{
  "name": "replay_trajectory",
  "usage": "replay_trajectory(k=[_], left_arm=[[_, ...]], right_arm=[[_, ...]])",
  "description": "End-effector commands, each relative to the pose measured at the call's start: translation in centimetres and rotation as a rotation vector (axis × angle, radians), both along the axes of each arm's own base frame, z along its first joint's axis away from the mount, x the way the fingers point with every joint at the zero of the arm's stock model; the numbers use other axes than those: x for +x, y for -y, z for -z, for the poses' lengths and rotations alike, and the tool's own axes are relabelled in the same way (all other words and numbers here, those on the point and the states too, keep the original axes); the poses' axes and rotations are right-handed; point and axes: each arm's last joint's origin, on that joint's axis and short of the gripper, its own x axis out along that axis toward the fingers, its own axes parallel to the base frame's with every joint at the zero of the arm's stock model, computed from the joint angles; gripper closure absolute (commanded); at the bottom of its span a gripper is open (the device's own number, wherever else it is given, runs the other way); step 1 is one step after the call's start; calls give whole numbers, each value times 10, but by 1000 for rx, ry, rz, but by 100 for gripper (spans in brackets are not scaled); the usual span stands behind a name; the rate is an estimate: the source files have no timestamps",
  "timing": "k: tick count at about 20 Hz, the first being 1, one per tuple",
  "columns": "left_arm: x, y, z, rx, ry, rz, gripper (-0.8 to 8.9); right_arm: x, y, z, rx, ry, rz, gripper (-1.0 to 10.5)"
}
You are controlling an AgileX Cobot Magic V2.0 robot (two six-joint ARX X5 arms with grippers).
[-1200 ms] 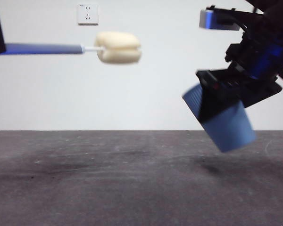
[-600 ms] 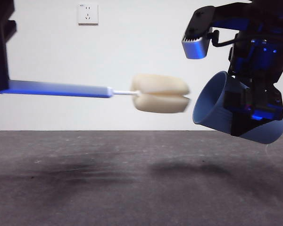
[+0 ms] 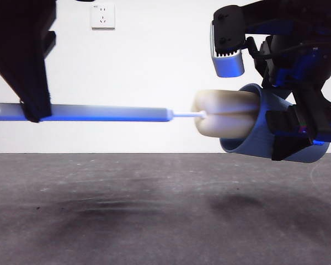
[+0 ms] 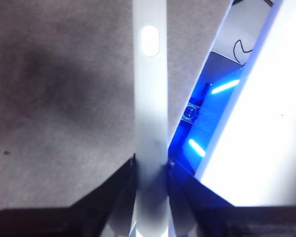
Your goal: Pick up the cup brush,pick up the cup,insert the brush into the cup,clean the cup,put the cup brush back,put the cup back to the fixed position on the table
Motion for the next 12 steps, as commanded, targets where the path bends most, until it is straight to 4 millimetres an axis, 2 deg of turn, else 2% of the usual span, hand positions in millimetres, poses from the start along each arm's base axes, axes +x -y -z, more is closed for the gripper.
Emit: replay_trajectory(k=[1,6,12], left_arm=[[0,8,6,-9,-22,-6,822],[0,25,12,-55,-26,9,822],[1,41,14,-132,-16,4,823]], right_arm=[[-4,-6,-1,-17,6,-41,960],[-15,-15,0,-22,3,-104,960],[-27,-29,10,-65,-28,-178,960]])
